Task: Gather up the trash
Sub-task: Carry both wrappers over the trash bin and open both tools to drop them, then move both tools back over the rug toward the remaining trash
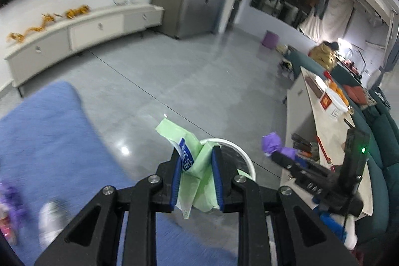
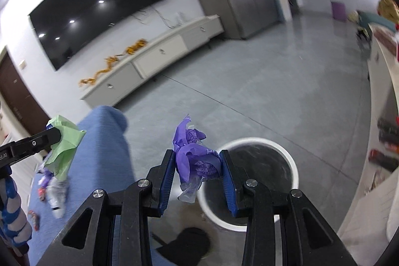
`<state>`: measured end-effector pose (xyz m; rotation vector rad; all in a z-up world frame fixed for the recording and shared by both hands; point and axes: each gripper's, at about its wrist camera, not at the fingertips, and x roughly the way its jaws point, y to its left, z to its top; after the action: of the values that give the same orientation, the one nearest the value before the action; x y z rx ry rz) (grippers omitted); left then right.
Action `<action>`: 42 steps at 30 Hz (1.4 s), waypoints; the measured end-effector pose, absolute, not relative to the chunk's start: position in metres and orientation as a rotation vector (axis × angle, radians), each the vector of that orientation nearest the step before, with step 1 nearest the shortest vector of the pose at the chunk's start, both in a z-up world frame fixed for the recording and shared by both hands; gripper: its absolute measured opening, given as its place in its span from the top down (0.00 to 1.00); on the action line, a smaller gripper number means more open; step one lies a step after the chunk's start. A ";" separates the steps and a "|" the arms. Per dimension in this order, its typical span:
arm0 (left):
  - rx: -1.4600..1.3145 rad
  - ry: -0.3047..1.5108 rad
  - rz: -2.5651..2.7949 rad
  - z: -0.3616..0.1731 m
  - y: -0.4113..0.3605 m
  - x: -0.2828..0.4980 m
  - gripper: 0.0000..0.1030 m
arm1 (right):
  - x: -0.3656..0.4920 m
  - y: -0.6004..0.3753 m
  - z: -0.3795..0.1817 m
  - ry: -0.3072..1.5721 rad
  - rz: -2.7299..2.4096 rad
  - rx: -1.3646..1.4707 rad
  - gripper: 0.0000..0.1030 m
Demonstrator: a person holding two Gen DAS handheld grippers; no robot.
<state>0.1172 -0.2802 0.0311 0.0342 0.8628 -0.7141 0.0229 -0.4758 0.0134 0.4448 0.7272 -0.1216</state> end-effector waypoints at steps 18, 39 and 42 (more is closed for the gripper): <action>-0.008 1.117 -0.785 -0.091 -0.410 0.181 0.60 | 0.064 -0.530 -0.073 0.890 -0.272 0.518 0.50; -0.048 0.911 -0.732 -0.017 -0.345 0.113 0.55 | 0.020 -0.508 0.006 0.760 -0.303 0.484 0.47; -0.067 0.859 -0.729 0.003 -0.320 0.095 0.55 | 0.012 -0.491 0.031 0.721 -0.280 0.445 0.47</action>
<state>0.0954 -0.3201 0.0032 -0.0673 0.8593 -0.7291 0.0117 -0.4909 0.0306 0.4449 0.7210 -0.2800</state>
